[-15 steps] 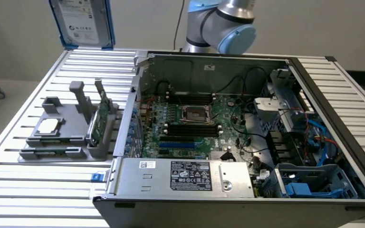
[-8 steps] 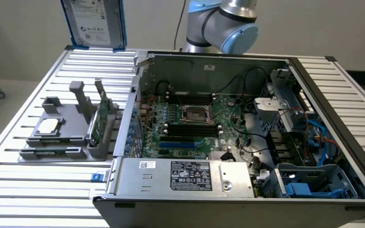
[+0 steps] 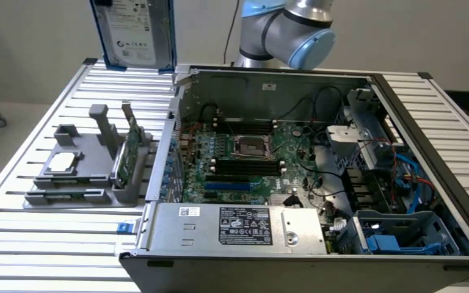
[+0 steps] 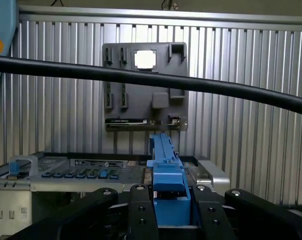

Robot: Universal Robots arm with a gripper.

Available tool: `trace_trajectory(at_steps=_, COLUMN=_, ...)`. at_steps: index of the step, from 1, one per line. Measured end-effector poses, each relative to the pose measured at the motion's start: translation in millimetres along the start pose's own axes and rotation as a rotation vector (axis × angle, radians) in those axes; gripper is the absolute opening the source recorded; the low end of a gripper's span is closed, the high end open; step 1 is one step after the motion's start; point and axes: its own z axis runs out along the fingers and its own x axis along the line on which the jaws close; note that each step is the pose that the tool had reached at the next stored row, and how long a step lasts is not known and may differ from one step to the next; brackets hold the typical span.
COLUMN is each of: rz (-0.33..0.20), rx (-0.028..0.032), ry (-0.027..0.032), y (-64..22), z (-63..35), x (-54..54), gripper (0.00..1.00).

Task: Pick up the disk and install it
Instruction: 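Pick up the disk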

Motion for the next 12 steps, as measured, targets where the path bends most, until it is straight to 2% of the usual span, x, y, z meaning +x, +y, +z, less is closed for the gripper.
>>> trace_trajectory(at_steps=12, rz=0.000, rx=-0.0006, ry=0.0001, y=-52.4, z=-3.3, x=25.6, gripper=0.33)
